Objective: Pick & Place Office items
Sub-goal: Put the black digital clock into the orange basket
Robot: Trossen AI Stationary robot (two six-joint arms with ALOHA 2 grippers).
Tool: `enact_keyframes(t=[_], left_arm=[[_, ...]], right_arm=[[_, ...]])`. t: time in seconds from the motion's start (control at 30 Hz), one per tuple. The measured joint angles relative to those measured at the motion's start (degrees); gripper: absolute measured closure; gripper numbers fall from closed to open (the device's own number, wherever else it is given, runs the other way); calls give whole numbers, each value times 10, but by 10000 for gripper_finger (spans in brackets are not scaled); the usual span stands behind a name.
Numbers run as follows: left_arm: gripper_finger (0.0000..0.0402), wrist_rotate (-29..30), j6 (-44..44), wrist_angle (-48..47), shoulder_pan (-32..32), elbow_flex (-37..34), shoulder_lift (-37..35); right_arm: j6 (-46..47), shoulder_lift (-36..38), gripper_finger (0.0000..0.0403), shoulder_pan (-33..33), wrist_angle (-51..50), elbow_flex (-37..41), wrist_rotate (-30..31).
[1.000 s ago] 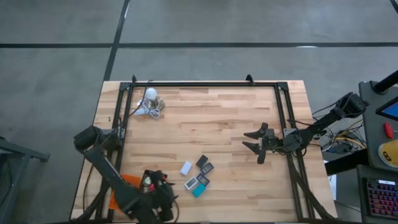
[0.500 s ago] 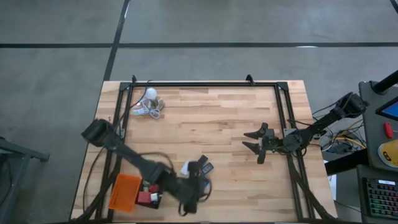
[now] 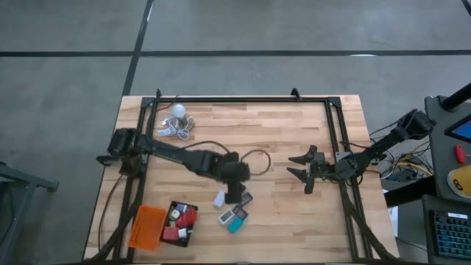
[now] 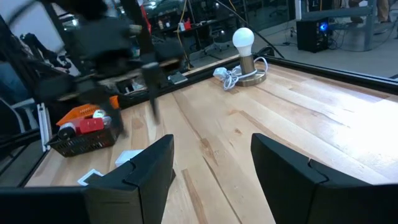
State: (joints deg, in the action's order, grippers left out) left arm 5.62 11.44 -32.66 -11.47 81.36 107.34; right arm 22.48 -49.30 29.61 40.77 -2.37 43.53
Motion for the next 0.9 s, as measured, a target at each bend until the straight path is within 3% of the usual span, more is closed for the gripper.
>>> enact_keyframes(t=[0.37,0.7,0.9], left_arm=[[180,-7,221,-204,26,-26,-7],[176,-7,226,-104,25,-25,-7],[144,-8,284,-87,23,-27,-7]], right_arm=[[0,0,193,0,0,0,0],[0,0,193,0,0,0,0],[0,0,193,0,0,0,0]])
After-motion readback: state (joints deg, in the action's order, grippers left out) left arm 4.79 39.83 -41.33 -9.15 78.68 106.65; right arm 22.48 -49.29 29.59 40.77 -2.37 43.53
